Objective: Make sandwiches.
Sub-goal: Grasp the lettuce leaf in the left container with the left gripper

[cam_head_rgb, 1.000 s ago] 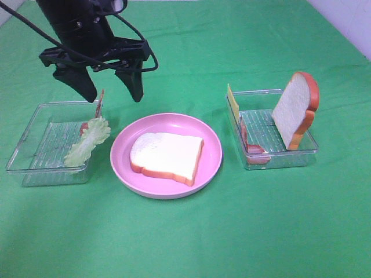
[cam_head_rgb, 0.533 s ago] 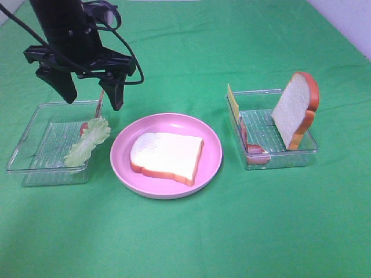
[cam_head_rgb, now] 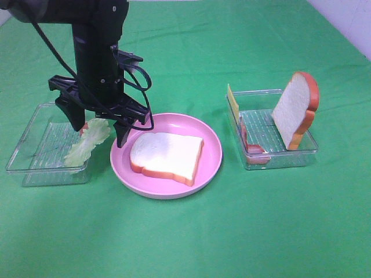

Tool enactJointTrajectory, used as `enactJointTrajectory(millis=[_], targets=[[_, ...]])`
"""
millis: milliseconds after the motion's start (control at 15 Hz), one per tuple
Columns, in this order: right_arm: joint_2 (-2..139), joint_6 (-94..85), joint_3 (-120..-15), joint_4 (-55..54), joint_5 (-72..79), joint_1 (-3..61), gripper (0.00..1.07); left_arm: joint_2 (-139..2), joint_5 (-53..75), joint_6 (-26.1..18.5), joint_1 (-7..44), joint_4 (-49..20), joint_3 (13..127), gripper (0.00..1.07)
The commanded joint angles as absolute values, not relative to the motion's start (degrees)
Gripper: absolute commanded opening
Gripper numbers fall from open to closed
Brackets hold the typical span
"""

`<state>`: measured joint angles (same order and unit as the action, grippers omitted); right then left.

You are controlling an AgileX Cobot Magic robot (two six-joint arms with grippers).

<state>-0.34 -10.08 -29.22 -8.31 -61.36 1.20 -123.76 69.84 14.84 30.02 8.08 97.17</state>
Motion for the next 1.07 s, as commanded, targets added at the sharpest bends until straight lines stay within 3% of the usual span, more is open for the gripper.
enactJointTrajectory(millis=[67, 267, 600, 733, 933, 1067], targets=[[-1.1, -10.8, -29.0, -8.3, -61.0, 1.0, 0.74, -124.8, 73.8, 16.3, 30.2, 9.2, 96.8, 0.76], [-1.1, -10.8, -29.0, -8.3, -61.0, 1.0, 0.74, -125.8, 73.8, 16.6, 29.7, 10.0, 96.8, 0.75], [-1.1, -10.8, -29.0, -8.3, -61.0, 1.0, 0.74, -127.4, 73.8, 16.6, 29.7, 11.5, 96.8, 0.61], [-1.1, -10.8, -29.0, -8.3, -61.0, 1.0, 0.74, -127.1, 73.8, 16.8, 29.7, 12.3, 96.9, 0.36], [-1.1, -10.8, -29.0, -8.3, -61.0, 1.0, 0.74, -127.1, 73.7, 16.9, 29.7, 12.4, 97.3, 0.10], [-1.1, -10.8, -29.0, -8.3, -61.0, 1.0, 0.74, -127.1, 73.7, 16.9, 29.7, 12.4, 97.3, 0.00]])
